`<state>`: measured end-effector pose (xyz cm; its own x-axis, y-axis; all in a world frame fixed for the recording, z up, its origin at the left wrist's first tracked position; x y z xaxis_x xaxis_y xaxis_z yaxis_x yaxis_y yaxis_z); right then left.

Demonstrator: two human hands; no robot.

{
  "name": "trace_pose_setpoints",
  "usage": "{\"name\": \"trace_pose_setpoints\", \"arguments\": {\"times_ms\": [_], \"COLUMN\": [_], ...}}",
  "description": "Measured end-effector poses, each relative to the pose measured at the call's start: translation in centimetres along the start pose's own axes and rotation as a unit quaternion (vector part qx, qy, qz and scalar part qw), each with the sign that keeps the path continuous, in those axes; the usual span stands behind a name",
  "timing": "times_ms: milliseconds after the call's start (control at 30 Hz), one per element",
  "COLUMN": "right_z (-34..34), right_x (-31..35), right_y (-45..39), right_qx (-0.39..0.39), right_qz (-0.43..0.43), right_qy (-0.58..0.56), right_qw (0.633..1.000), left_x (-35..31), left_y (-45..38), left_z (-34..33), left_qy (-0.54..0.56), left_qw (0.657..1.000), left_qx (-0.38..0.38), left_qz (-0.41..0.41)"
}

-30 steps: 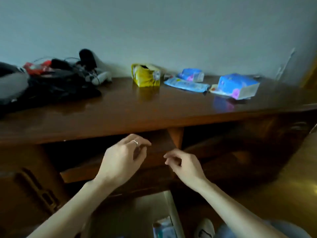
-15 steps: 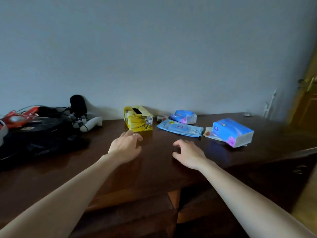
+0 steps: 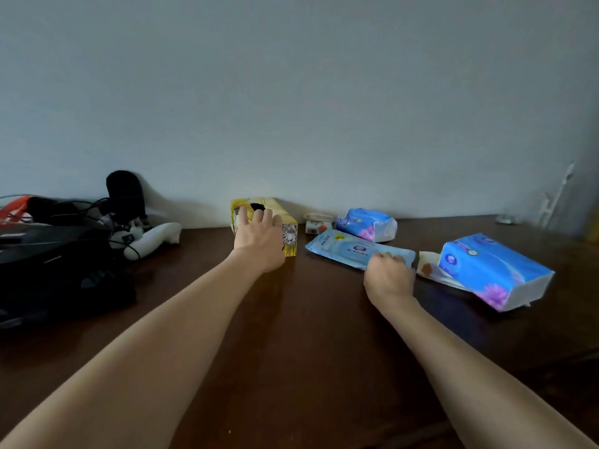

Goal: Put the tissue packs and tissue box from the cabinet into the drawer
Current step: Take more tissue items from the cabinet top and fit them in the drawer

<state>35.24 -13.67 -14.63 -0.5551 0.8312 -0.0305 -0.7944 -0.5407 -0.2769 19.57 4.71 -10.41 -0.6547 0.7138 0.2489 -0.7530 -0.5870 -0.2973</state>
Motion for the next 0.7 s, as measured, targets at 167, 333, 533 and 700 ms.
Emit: {"name": "trace_pose_setpoints", "arguments": {"times_ms": [167, 333, 533, 700], "right_z": [0.6, 0.4, 0.1, 1.7], "right_x": [0.0, -0.5, -0.8, -0.2], "right_y": [-0.3, 0.2, -0.1, 0.3], "right_qx": [-0.035, -0.035, 0.002, -0.004], "right_qz": [0.060, 0.074, 0.022, 0.046], "right_qy": [0.110, 0.088, 0.010, 0.043], "right_qw": [0.991, 0.993, 1.000, 0.998], "left_x": [1.1, 1.4, 1.1, 1.1], "left_y": [-2.1, -1.7, 1.8, 5.1], "left_z": [0.5, -0.5, 0.4, 1.1], "left_qy": [0.022, 0.103, 0.155, 0.154], "left_qw": [0.999, 0.993, 0.988, 0.988], "left_qx": [0.042, 0.047, 0.002, -0.013], "left_qz": [0.016, 0.040, 0.018, 0.017]}}
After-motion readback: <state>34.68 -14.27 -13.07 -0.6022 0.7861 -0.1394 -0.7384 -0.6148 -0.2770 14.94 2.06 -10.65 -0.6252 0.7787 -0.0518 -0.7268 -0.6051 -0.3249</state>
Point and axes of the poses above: each hand's wrist, its own y-axis away from the middle knuckle, its own z-axis out of the back of the hand, x = y × z, the point moved 4 cm from there along -y, towards the middle knuckle, and after that the axes turned 2 degrees about -y, right-handed, at the moved point
